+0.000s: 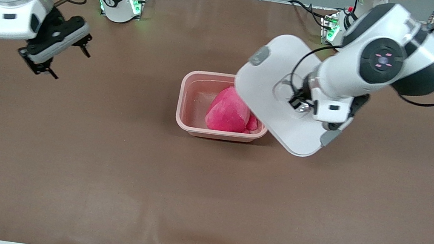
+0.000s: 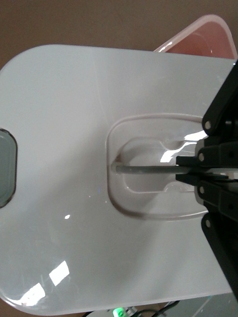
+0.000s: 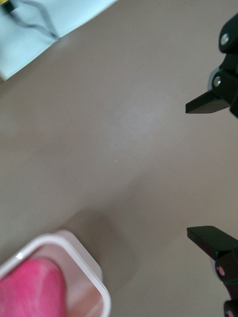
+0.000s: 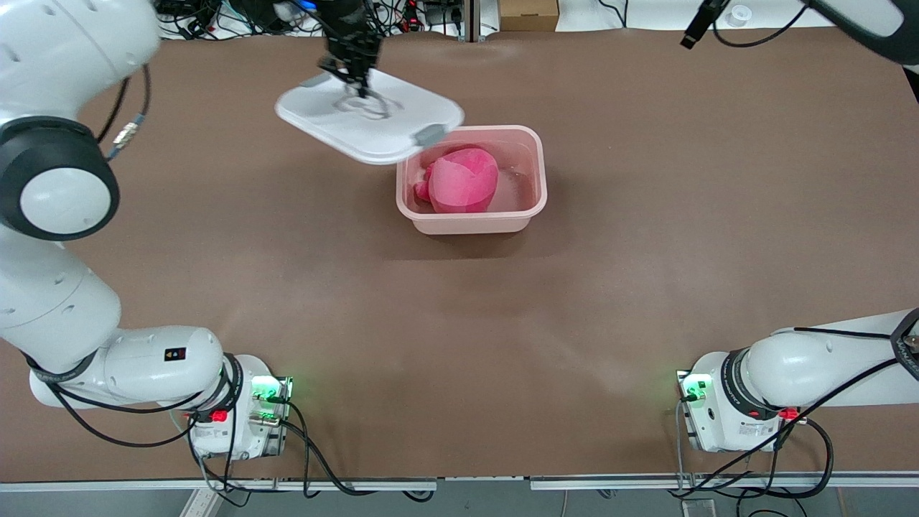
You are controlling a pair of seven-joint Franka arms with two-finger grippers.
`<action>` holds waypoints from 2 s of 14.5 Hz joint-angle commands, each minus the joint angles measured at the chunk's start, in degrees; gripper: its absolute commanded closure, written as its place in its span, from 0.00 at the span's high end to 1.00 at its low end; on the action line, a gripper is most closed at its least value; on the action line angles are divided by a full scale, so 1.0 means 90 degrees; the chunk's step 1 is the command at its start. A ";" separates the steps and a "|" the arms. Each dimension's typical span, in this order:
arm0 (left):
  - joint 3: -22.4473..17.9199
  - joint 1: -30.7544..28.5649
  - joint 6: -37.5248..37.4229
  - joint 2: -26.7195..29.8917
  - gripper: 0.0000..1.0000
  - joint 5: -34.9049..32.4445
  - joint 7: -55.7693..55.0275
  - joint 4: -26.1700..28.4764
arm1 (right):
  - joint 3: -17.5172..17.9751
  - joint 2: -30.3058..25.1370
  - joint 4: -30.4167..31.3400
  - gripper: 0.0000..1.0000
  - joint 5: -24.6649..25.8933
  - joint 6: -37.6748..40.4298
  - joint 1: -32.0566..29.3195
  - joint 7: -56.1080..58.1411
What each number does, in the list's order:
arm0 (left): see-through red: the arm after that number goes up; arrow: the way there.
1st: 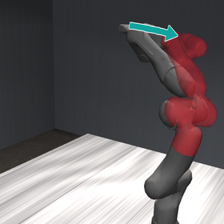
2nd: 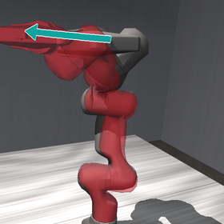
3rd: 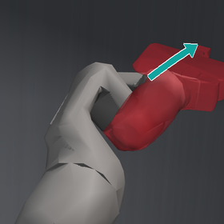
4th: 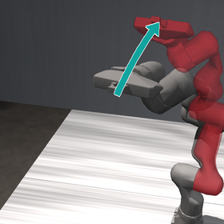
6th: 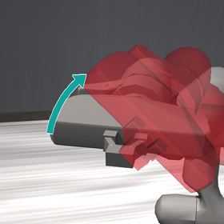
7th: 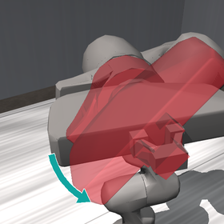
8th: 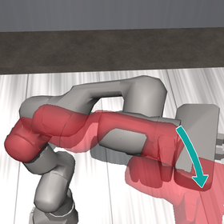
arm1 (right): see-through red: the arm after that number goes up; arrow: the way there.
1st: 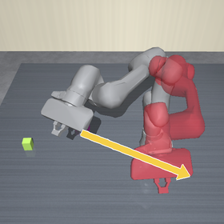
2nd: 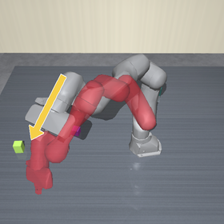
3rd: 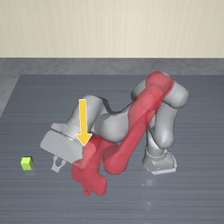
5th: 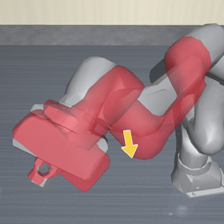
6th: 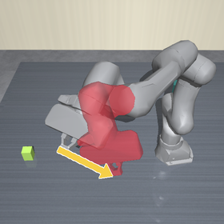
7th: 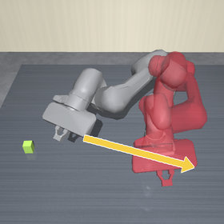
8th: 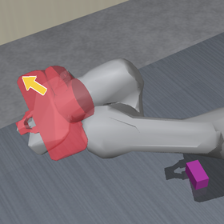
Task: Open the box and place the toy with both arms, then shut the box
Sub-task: 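Lower the lid onto the box with the left gripper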
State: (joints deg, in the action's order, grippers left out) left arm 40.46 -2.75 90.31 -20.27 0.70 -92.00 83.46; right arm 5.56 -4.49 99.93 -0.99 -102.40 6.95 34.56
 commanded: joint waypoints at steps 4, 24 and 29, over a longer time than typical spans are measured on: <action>-0.0032 0.1007 0.1242 -0.0637 0.00 -0.0740 -0.2869 -0.0074 | -0.0382 -0.0009 0.0039 1.00 -0.0291 0.0098 -0.0898 -0.2199; -0.0052 0.2415 0.2788 -0.1654 0.00 -0.3330 -0.7356 0.0286 | -0.1155 0.0333 -0.0410 1.00 0.0296 0.1427 -0.0831 -0.4094; -0.0052 0.2357 0.2758 -0.1362 0.00 -0.3339 -0.7356 0.0589 | -0.1155 0.0342 -0.0420 1.00 0.0286 0.1378 -0.0899 -0.4025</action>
State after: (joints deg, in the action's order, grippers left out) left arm 40.07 18.67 115.53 -35.76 -27.89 -155.85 86.26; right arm -5.04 -1.22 96.50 1.22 -89.95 -0.56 -2.54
